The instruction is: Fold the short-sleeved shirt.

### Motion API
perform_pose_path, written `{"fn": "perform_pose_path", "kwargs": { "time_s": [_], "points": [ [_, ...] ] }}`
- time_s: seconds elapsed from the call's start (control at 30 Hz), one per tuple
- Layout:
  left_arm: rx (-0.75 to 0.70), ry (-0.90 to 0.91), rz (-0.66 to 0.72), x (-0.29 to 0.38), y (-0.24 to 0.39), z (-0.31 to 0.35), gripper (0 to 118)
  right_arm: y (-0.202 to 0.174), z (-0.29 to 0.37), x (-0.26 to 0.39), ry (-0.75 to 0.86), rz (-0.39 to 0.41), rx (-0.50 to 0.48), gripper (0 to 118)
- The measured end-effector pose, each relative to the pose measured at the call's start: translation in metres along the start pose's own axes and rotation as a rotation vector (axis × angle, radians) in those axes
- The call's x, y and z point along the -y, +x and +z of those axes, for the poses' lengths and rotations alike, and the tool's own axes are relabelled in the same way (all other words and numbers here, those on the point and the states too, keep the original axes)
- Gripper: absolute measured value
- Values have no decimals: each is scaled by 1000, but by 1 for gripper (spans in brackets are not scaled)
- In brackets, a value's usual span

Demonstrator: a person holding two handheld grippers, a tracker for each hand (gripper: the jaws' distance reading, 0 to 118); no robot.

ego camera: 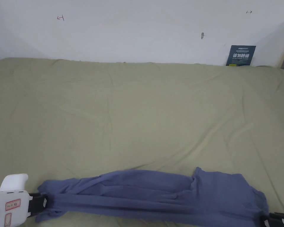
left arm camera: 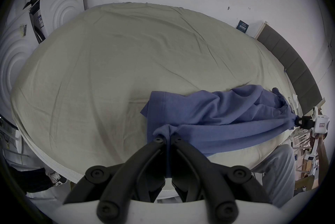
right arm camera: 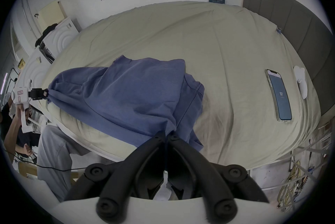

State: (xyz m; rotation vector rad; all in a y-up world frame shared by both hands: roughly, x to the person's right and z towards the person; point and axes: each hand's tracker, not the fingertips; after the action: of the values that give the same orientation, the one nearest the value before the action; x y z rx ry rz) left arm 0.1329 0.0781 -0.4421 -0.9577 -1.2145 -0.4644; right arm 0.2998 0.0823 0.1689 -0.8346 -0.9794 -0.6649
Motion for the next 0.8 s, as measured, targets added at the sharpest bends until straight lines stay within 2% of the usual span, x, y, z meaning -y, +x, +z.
{"fn": "perform_pose_path", "kwargs": {
  "time_s": [0.03, 0.07, 0.1, 0.13, 0.17, 0.2, 0.27, 0.4, 0.47, 0.5, 0.53, 0.57, 0.6, 0.7, 0.8],
  "points": [
    [3, 0, 2, 1, 2, 1, 24, -1, 0, -1, 0, 1, 3, 5],
    [1, 2, 3, -1, -3, 2, 56, -1, 0, -1, 6, 3, 9, 14],
    [-5, 2, 7, -1, -5, 2, 99, -2, 2, 1, 11, -3, 17, 43],
    [-33, -16, 9, 0, -6, 2, 118, -4, 4, 0, 2, -5, 80, 102],
    [-32, -14, 15, 0, -6, 2, 115, -5, 5, 0, -15, -4, 121, 118],
    [-10, 36, 37, -1, -12, 10, 116, -5, 7, 1, -10, -6, 98, 118],
    [-44, 4, 34, -4, -15, 17, 116, -12, 15, 5, 40, -26, 75, 118],
    [-7, 19, 133, 7, -24, 35, 115, -37, 44, 8, 98, -45, 79, 118],
    [23, 47, 175, 11, -24, 47, 104, -55, 56, 10, 185, -71, 66, 113],
    [42, 76, 199, 12, -23, 53, 86, -71, 64, 9, 226, -65, 63, 98],
    [53, 92, 212, 13, -23, 57, 37, -84, 70, 8, 257, -56, 88, 50],
    [50, 90, 208, 14, -22, 58, 0, -97, 73, 10, 311, -37, 133, 3],
    [47, 114, 217, 14, -22, 61, 0, -108, 82, 14, 388, -32, 180, 0],
    [92, 115, 265, 12, -24, 62, 0, -139, 91, 21, 506, -10, 191, 0],
    [69, 137, 278, 9, -33, 66, 0, -159, 93, 23, 574, 22, 213, 0]
  ]
}}
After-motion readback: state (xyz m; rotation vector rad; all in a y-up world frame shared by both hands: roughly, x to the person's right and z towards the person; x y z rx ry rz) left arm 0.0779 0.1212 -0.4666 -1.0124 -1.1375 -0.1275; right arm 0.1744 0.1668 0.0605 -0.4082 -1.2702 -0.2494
